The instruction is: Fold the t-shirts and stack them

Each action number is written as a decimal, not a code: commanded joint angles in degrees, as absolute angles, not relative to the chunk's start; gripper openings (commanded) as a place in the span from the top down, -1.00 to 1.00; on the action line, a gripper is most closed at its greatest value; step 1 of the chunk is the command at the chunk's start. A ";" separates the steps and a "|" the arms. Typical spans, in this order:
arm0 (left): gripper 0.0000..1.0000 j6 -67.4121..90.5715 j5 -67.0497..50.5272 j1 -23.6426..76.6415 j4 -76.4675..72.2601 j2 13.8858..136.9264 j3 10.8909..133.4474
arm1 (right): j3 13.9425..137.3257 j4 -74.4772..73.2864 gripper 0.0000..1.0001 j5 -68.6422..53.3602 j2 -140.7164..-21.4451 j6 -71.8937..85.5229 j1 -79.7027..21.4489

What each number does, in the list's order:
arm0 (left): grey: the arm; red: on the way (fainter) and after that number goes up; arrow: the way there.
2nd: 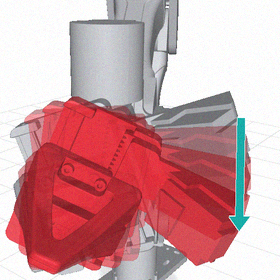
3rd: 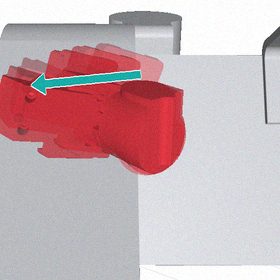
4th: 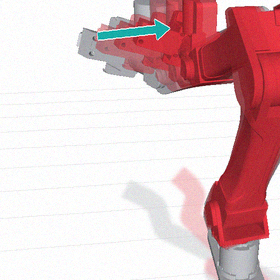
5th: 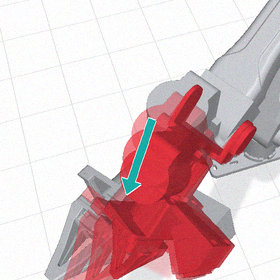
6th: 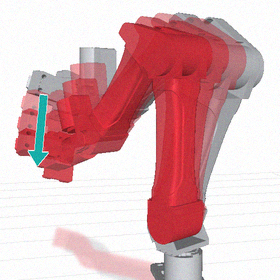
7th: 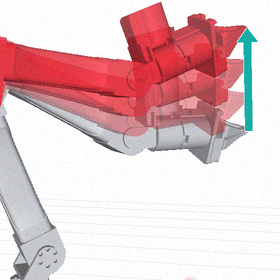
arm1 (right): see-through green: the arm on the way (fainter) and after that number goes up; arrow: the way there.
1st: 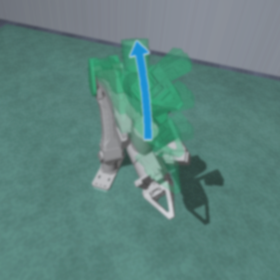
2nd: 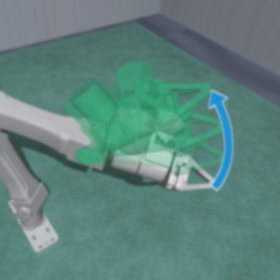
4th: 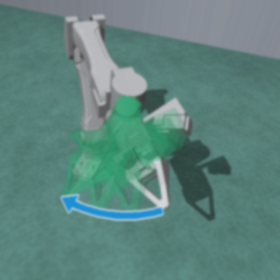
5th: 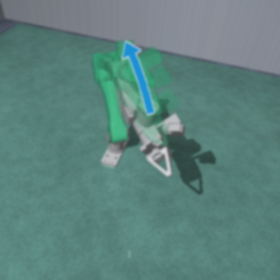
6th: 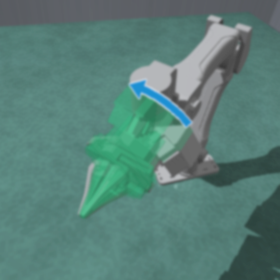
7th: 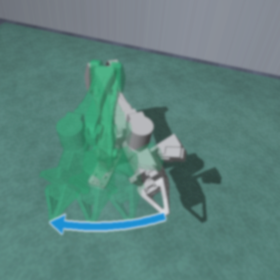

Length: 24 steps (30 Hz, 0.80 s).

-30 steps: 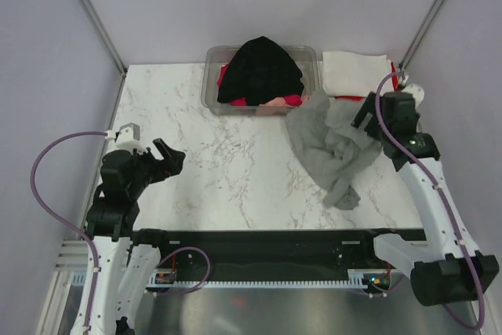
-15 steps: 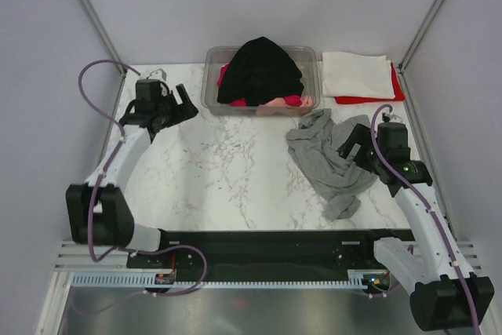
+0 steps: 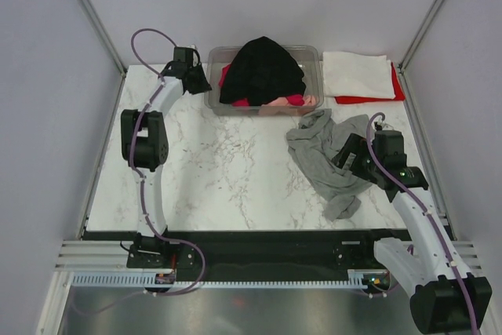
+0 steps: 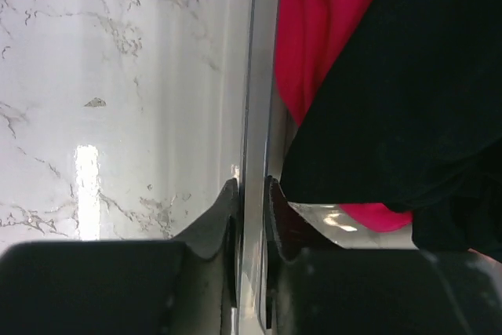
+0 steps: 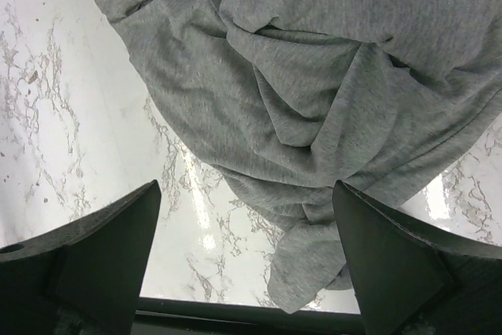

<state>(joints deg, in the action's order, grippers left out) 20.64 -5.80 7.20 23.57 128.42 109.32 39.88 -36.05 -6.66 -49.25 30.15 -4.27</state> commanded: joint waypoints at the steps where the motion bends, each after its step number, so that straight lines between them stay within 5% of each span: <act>1: 0.81 21.62 -5.89 6.60 30.76 127.45 110.49 | 39.90 -33.58 -0.97 -8.08 -48.78 29.18 -4.39; 2: 0.96 22.06 -5.63 6.24 30.76 124.57 108.74 | 39.99 -33.66 -0.96 -8.61 -48.87 29.09 -4.39; 8: 0.96 28.37 -5.44 -2.60 32.52 106.65 84.28 | 40.25 -34.36 -0.96 -10.37 -46.85 30.41 -4.39; 12: 0.96 34.61 -5.54 -10.18 33.04 85.12 64.11 | 39.82 -34.89 -0.96 -11.95 -44.83 32.52 -4.48; 16: 0.96 40.68 -3.63 -19.32 42.60 50.30 49.94 | 40.08 -36.91 -0.97 -13.27 -41.85 34.01 -4.57; 17: 0.43 42.26 -1.43 -20.55 45.32 43.31 46.88 | 40.25 -37.44 -0.96 -13.45 -41.31 34.45 -4.66; 20: -0.56 54.44 5.80 -16.90 56.84 29.99 44.13 | 40.78 -39.55 -0.96 -13.80 -39.20 34.89 -4.83; 24: -0.76 62.56 -7.00 -16.79 56.51 23.39 35.35 | 40.96 -41.83 -0.96 -14.33 -37.09 35.16 -4.83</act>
